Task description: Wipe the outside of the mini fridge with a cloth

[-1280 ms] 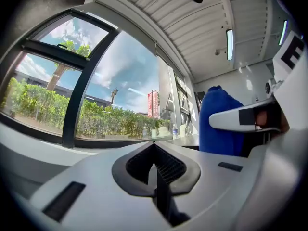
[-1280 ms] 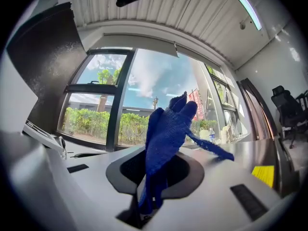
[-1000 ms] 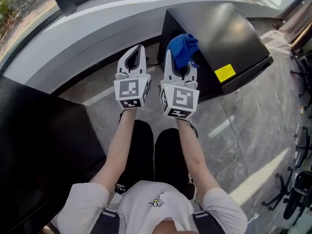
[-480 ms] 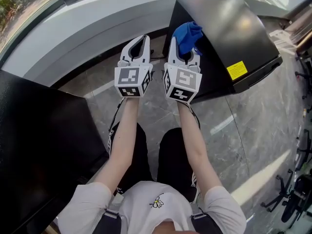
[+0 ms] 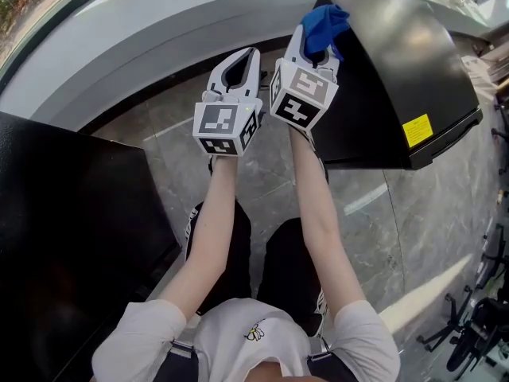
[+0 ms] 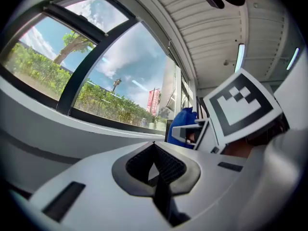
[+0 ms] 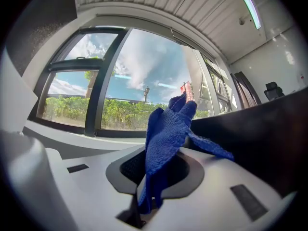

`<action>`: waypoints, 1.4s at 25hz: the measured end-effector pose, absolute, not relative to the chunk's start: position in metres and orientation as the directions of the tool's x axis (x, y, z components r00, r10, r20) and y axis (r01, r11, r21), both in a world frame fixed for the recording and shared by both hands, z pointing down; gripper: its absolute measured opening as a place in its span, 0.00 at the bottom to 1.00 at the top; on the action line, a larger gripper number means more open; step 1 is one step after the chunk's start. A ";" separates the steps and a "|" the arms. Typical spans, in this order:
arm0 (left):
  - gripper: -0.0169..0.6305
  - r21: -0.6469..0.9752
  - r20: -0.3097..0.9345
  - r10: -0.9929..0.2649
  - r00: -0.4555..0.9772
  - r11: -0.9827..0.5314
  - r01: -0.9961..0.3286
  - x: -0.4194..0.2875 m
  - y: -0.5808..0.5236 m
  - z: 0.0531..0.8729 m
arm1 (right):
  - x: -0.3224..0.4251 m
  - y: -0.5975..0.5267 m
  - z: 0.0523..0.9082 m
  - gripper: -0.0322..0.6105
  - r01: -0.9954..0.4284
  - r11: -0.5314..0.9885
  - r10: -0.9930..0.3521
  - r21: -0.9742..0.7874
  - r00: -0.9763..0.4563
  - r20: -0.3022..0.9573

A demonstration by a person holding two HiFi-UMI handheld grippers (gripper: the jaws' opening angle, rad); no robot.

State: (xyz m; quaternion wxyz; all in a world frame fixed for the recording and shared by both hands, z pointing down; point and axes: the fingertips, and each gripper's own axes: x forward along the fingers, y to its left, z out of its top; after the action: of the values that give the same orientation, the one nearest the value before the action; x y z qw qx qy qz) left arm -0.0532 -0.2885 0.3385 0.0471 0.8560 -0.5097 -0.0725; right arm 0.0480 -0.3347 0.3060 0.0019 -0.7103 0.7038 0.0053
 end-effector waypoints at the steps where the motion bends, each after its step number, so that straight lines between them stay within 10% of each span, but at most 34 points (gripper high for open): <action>1: 0.03 0.129 -0.061 -0.878 0.475 -0.479 -0.868 -0.051 -0.289 0.341 | 0.048 -0.338 0.306 0.18 -1.000 -0.017 -1.000 0.002 0.017 -0.009; 35: 0.03 0.055 -0.056 -0.866 0.497 -0.499 -0.865 -0.018 -0.282 0.334 | 0.090 -0.328 0.314 0.18 -0.983 -0.152 -0.986 -0.106 0.144 0.081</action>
State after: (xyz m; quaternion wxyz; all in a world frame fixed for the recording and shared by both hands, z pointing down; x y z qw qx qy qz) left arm -0.0182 -0.2823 0.3340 0.0099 0.8650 -0.5002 -0.0383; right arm 0.0900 -0.3284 0.3141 0.0141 -0.7562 0.6509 -0.0655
